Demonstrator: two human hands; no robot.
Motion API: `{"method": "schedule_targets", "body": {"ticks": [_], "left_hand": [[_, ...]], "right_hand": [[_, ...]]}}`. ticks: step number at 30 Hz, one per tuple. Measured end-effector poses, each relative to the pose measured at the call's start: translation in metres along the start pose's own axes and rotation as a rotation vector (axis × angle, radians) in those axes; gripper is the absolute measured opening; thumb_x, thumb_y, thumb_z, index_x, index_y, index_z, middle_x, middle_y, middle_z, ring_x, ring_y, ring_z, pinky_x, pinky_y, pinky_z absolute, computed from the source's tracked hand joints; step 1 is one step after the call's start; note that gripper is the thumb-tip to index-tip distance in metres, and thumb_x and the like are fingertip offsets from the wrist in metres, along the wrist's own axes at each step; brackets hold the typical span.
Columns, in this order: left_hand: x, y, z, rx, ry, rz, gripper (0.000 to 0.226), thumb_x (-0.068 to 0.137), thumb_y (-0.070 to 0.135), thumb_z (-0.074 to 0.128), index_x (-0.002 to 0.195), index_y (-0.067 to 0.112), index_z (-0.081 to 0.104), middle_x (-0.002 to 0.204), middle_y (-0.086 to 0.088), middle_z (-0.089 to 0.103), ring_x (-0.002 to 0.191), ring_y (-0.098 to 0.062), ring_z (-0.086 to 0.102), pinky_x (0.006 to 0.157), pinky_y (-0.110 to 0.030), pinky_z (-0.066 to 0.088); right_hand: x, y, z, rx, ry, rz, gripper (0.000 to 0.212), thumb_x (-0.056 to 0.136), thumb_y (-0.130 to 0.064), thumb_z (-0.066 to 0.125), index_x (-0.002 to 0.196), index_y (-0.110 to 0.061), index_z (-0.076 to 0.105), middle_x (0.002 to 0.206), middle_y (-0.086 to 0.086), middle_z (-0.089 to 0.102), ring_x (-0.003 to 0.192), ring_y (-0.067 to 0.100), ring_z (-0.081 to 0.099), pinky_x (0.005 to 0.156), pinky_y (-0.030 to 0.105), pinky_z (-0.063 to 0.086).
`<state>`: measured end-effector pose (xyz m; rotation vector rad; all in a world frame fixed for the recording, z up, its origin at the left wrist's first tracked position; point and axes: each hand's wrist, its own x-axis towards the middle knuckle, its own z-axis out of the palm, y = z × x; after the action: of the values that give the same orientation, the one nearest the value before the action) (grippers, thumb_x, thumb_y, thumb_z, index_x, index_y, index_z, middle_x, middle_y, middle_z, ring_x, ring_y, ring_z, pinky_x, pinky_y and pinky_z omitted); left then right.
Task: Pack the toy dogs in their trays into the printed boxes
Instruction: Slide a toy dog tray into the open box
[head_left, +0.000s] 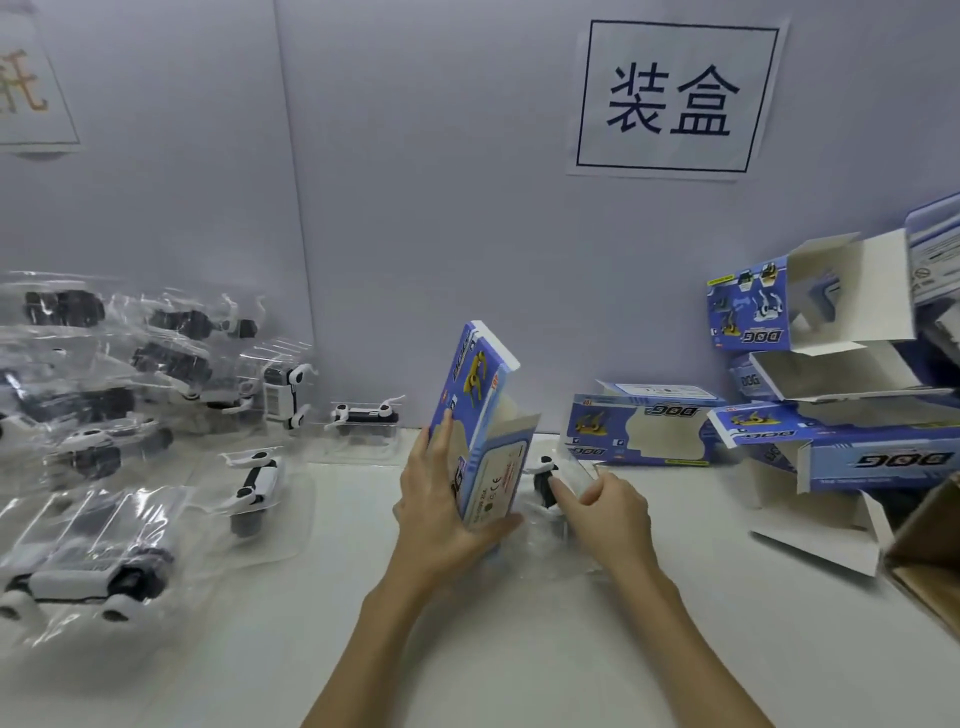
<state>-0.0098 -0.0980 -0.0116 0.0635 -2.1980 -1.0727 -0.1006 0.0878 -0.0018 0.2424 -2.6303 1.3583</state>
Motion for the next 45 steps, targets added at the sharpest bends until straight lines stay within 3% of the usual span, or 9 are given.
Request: {"method": "schedule_targets", "body": {"ticks": [5,8,10,14,23,27,36,41,45], "left_hand": [[0.009,0.000,-0.025,0.085,-0.074,0.089,0.111,0.070,0.047,0.085,0.158,0.056,0.018,0.165,0.011,0.021,0.153,-0.014,0.017,0.122,-0.055,0.023],[0.011,-0.003,-0.044,0.282,-0.202,0.161,0.109,0.072,0.040,0.084,0.151,0.071,0.015,0.166,0.033,0.002,0.158,-0.006,0.004,0.119,-0.062,0.005],[0.011,-0.004,-0.047,0.315,-0.260,0.151,0.110,0.076,0.034,0.085,0.148,0.075,0.013,0.164,0.040,-0.003,0.158,-0.005,0.001,0.114,-0.067,0.011],[0.011,-0.005,-0.047,0.297,-0.231,0.122,0.116,0.071,0.035,0.089,0.148,0.075,0.011,0.164,0.034,0.004,0.154,-0.013,0.013,0.100,-0.056,0.032],[0.009,-0.010,-0.052,0.441,-0.110,0.060,0.124,0.063,0.041,0.086,0.151,0.069,0.004,0.169,0.020,-0.003,0.153,-0.015,0.017,0.105,-0.058,0.028],[0.011,-0.015,-0.054,0.505,-0.138,0.089,0.128,0.060,0.044,0.089,0.155,0.064,0.005,0.170,0.021,-0.001,0.157,-0.014,0.013,0.108,-0.054,0.024],[0.010,-0.020,-0.055,0.583,-0.214,0.204,0.124,0.066,0.047,0.084,0.159,0.057,0.003,0.170,0.022,-0.001,0.160,-0.011,-0.009,0.118,-0.039,0.017],[0.011,-0.019,-0.053,0.589,-0.275,0.247,0.120,0.070,0.041,0.083,0.159,0.054,0.003,0.170,0.021,-0.001,0.158,-0.007,-0.016,0.125,-0.039,0.008],[0.011,-0.017,-0.049,0.563,-0.315,0.284,0.117,0.071,0.047,0.081,0.159,0.056,0.003,0.170,0.022,0.000,0.155,-0.001,-0.021,0.123,-0.035,0.004]], "right_hand": [[0.007,0.003,-0.026,0.061,-0.183,0.094,0.046,0.084,-0.027,0.079,0.118,-0.019,0.049,0.107,0.004,0.065,0.098,0.024,0.064,0.081,0.035,0.052],[0.003,0.011,-0.035,-0.136,-0.263,0.040,0.052,0.088,-0.038,0.074,0.131,-0.036,0.046,0.110,-0.007,0.067,0.107,0.022,0.066,0.094,0.037,0.053],[0.002,0.013,-0.040,-0.190,-0.325,0.026,0.057,0.085,-0.046,0.079,0.135,-0.038,0.054,0.108,-0.013,0.062,0.110,0.016,0.065,0.091,0.030,0.050],[0.004,0.016,-0.049,-0.051,-0.272,0.050,0.051,0.077,-0.039,0.089,0.122,-0.031,0.067,0.094,-0.009,0.068,0.089,0.009,0.067,0.071,0.024,0.051],[0.011,0.025,-0.069,0.315,0.185,0.033,0.042,0.082,-0.033,0.088,0.118,-0.026,0.068,0.097,-0.013,0.069,0.104,0.023,0.069,0.094,0.042,0.056],[0.012,0.031,-0.080,0.468,-0.042,-0.169,0.040,0.084,-0.019,0.088,0.115,-0.037,0.071,0.104,-0.015,0.077,0.100,0.006,0.072,0.079,0.017,0.056],[0.005,0.030,-0.093,0.188,-0.351,-0.345,0.054,0.083,-0.033,0.089,0.123,-0.063,0.066,0.112,-0.020,0.074,0.107,0.002,0.068,0.086,0.015,0.051],[-0.001,0.019,-0.087,0.122,-0.410,-0.405,0.054,0.081,-0.040,0.086,0.126,-0.061,0.066,0.125,-0.030,0.066,0.120,-0.005,0.059,0.097,0.017,0.044],[0.002,0.016,-0.078,0.184,-0.342,-0.463,0.041,0.090,-0.013,0.080,0.124,-0.037,0.073,0.131,-0.020,0.068,0.125,-0.001,0.061,0.105,0.023,0.047]]}}
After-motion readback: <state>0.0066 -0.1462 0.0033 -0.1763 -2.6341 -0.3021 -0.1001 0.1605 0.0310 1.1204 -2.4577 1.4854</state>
